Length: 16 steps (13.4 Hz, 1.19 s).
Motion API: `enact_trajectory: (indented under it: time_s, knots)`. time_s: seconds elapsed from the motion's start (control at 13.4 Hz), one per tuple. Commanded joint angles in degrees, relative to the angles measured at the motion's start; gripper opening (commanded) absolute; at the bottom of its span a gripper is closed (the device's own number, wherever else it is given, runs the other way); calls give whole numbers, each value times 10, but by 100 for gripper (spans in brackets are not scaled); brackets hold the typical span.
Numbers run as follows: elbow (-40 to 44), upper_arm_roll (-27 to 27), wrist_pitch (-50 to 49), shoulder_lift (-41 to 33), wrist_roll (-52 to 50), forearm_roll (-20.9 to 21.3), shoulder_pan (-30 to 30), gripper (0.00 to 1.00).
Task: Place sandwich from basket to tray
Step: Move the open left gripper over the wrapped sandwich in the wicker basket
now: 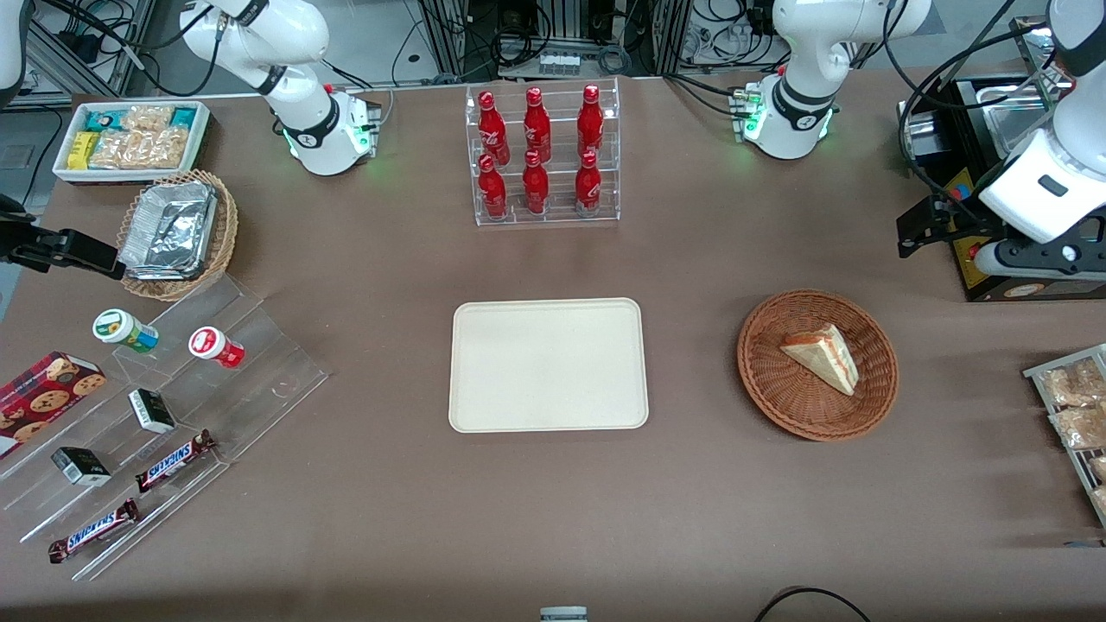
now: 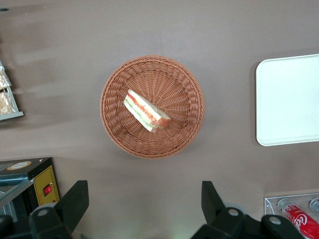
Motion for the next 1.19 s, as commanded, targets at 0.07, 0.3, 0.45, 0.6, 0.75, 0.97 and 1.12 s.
enact_trajectory:
  time_s: [0.07, 0.3, 0.45, 0.6, 0.75, 0.97, 1.12]
  knots:
    - [1, -2, -6, -3, 2, 8, 1, 100]
    - [-44, 2, 15, -2, 2, 5, 2, 100]
    - [-115, 4, 75, -20, -11, 6, 10, 100]
    - [-178, 3, 148, -28, -94, 9, 11, 100]
    - [-218, 2, 203, -26, -174, 10, 11, 100]
    - [-275, -1, 292, -21, -297, 12, 10, 100]
    - [-303, -2, 328, -9, -361, 12, 11, 100]
